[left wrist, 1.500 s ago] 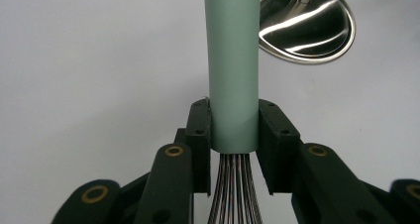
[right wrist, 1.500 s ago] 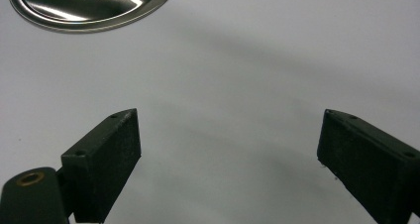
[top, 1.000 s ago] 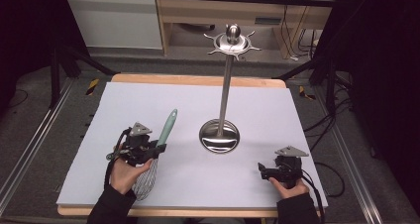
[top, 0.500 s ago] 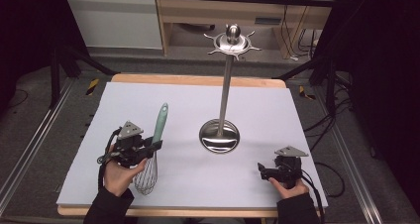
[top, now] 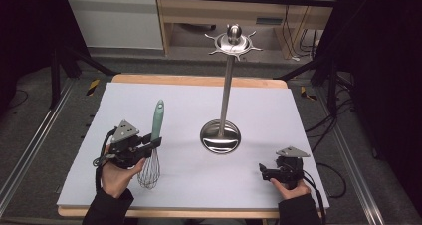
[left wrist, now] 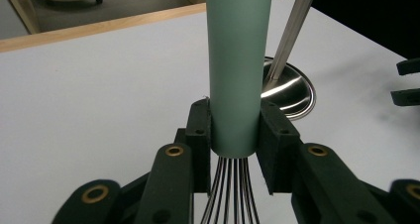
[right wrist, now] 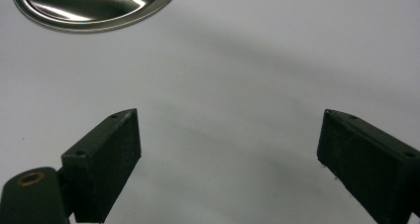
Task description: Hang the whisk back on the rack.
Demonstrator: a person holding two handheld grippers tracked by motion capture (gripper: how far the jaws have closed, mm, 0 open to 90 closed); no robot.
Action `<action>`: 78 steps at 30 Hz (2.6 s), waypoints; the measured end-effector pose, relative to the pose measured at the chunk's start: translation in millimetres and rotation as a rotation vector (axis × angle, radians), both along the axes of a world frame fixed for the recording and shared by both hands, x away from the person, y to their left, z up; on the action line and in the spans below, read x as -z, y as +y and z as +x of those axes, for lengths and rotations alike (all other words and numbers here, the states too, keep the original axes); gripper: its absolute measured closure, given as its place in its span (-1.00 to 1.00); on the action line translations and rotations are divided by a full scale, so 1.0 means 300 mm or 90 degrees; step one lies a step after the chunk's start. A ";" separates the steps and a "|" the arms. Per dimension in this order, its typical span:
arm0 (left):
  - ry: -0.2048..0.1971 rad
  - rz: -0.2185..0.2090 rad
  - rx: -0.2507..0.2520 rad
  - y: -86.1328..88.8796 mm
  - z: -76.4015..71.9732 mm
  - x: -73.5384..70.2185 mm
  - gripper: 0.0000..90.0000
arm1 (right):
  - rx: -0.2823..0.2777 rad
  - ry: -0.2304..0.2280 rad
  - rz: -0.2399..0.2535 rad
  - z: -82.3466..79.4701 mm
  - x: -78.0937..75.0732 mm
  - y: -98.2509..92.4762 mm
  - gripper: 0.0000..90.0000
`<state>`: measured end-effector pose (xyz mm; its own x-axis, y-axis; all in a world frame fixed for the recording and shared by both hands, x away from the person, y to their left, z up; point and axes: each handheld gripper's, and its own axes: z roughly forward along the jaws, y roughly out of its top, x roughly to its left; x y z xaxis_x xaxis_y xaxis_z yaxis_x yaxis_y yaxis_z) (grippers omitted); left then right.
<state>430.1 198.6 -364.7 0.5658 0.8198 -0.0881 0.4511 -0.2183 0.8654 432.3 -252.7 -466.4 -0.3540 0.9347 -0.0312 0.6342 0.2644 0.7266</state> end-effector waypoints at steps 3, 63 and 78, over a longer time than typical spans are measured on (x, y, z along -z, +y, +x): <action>-0.016 0.001 0.005 -0.001 -0.004 -0.006 0.54 | 0.002 0.002 0.000 0.000 0.000 0.000 -0.77; -0.109 -0.056 0.131 -0.293 0.005 -0.216 0.54 | 0.001 0.000 0.004 0.003 -0.002 0.002 -0.77; -0.123 -0.057 0.153 -0.373 0.023 -0.258 0.54 | 0.001 -0.003 0.002 0.005 -0.001 0.000 -0.77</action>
<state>436.9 86.7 -287.4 0.7552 0.6550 -0.0264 0.2218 -0.2174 0.9505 433.9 -252.6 -466.1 -0.3519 0.9356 -0.0293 0.6318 0.2605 0.7300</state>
